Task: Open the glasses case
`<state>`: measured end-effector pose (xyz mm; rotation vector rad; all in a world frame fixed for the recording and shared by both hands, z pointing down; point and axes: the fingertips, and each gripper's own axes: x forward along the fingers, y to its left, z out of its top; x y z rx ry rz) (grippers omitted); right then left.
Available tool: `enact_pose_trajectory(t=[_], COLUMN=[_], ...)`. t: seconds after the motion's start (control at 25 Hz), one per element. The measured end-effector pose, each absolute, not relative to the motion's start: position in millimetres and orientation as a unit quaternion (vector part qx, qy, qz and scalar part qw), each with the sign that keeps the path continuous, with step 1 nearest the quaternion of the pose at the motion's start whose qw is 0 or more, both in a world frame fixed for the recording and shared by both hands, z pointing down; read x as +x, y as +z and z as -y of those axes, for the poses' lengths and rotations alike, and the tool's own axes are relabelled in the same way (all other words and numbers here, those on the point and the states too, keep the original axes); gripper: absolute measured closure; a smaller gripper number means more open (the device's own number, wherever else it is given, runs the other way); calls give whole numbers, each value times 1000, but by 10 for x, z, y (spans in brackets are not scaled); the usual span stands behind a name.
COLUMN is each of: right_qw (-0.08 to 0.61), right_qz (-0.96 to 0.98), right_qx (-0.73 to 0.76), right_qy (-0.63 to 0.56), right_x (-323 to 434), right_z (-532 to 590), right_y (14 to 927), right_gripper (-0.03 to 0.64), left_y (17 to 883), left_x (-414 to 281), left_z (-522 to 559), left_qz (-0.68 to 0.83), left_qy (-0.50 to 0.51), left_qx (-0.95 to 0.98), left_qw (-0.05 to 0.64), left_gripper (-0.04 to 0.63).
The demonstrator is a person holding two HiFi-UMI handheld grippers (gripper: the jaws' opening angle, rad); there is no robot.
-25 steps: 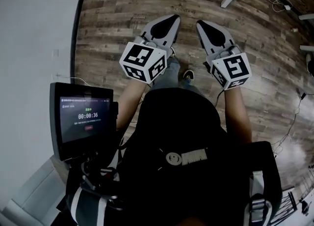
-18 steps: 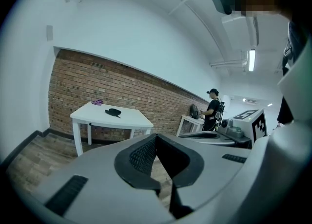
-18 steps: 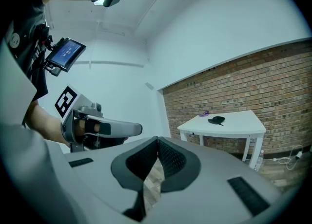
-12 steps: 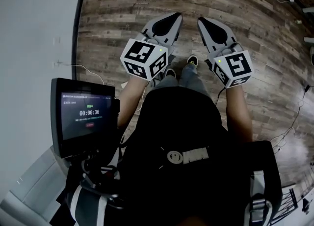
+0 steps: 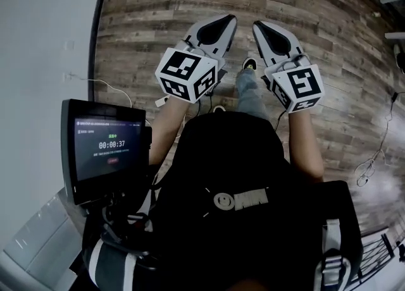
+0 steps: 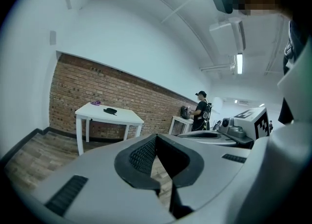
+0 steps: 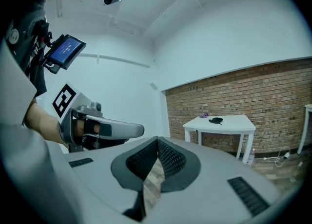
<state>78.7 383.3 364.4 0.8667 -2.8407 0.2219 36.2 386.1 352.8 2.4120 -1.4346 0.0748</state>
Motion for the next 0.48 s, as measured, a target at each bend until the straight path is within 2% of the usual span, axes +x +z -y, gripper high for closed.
enact_pose_trajectory(t=[0.24, 0.48], right_qw=[101, 106], right_qz=[945, 945], right_qx=[306, 306], right_qy=[57, 53], right_x=[774, 993], right_z=[-4906, -5992], right_y=[3668, 3560], right_gripper=[609, 610], left_y=[3588, 3475], left_x=[226, 406], left_z=[-4951, -6043], left_qz=[503, 500], left_qy=[18, 5], left_qx=[847, 850], left_qw=[170, 165], left_gripper=[591, 591])
